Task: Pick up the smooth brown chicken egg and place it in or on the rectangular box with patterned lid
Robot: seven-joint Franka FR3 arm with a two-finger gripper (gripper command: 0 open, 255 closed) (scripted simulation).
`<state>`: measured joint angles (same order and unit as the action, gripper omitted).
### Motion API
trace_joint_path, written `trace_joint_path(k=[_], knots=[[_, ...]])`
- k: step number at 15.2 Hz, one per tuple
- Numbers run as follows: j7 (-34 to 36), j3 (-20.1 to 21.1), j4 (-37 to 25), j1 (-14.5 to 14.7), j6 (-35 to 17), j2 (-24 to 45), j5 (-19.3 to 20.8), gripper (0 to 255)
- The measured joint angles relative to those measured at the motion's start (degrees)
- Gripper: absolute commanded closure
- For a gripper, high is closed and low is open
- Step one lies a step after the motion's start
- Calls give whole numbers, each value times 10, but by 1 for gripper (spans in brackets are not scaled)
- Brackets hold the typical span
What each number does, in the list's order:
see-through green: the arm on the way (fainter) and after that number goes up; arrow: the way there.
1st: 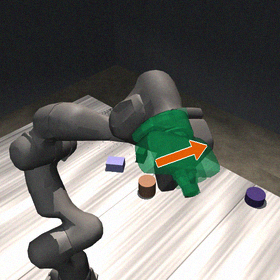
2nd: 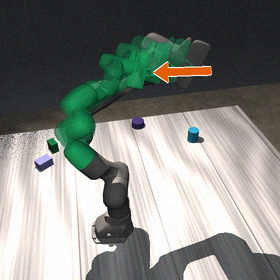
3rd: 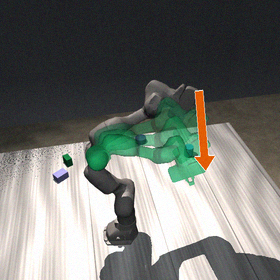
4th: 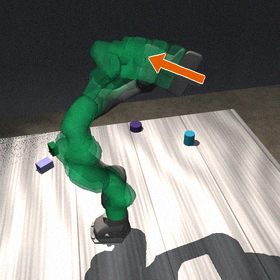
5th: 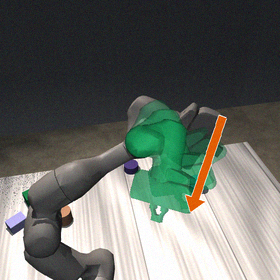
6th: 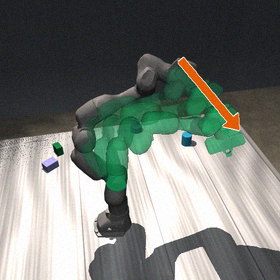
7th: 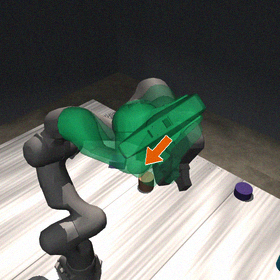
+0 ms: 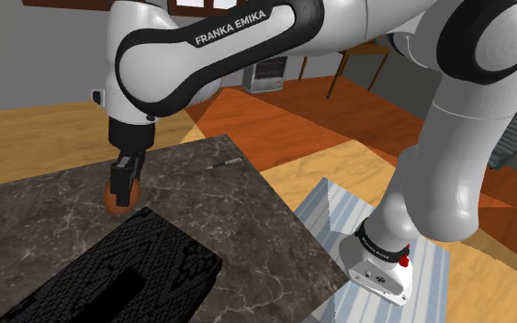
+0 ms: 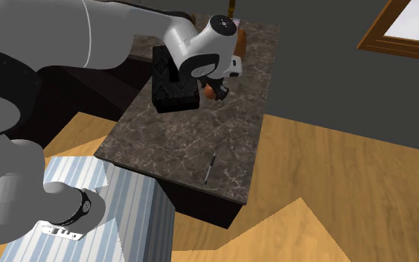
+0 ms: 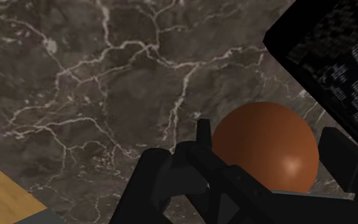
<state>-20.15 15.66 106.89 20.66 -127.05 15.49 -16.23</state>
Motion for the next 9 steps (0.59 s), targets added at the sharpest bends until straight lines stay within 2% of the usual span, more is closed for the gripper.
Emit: trace_joint_path(k=[9], knots=[[13, -1, -34, -4, 59, -25, 3, 255]])
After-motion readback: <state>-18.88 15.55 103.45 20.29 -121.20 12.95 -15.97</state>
